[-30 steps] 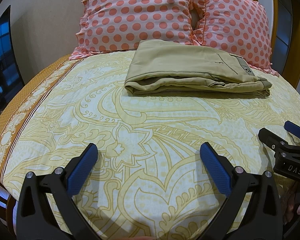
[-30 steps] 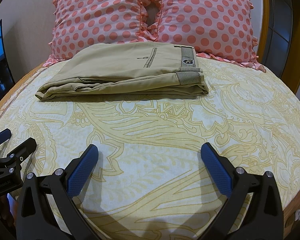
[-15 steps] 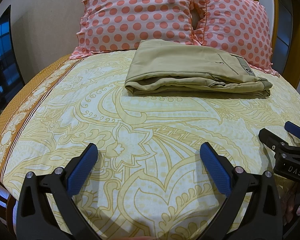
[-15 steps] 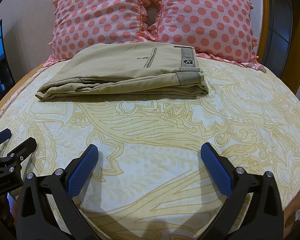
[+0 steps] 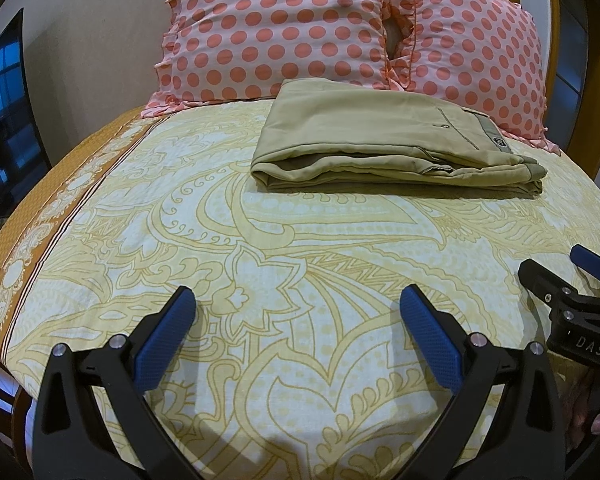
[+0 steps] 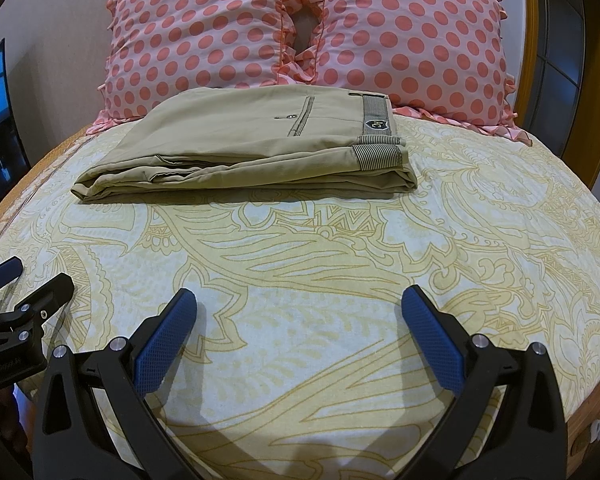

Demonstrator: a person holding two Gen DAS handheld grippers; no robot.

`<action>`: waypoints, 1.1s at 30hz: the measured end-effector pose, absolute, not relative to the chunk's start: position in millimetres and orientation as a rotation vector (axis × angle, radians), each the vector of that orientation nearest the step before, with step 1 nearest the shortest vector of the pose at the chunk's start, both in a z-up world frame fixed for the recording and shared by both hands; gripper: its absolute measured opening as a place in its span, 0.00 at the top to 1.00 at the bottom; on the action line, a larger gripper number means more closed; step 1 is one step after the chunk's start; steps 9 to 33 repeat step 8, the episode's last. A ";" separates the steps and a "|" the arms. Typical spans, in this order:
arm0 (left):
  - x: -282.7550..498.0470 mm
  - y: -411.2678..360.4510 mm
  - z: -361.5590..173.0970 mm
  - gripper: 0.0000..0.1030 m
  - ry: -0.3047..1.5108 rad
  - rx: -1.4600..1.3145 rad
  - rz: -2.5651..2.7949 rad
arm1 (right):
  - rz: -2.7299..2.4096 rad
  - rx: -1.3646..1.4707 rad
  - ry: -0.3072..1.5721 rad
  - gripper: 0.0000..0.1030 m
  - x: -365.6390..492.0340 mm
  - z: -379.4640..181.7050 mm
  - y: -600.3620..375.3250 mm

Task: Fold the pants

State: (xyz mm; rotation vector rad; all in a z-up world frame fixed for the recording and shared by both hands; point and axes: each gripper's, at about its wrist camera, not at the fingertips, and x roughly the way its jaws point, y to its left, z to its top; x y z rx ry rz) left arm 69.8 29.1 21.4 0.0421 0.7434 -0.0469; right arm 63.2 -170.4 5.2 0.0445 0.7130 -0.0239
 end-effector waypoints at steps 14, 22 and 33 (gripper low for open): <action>70.0 29.2 21.9 0.02 0.733 0.045 -0.049 | -0.025 0.044 0.711 0.01 64.1 5.2 -169.8; 70.0 29.2 21.9 0.02 0.733 0.045 -0.049 | -0.025 0.044 0.711 0.01 64.1 5.2 -169.8; 70.0 29.2 21.9 0.02 0.733 0.045 -0.049 | -0.025 0.044 0.711 0.01 64.1 5.2 -169.8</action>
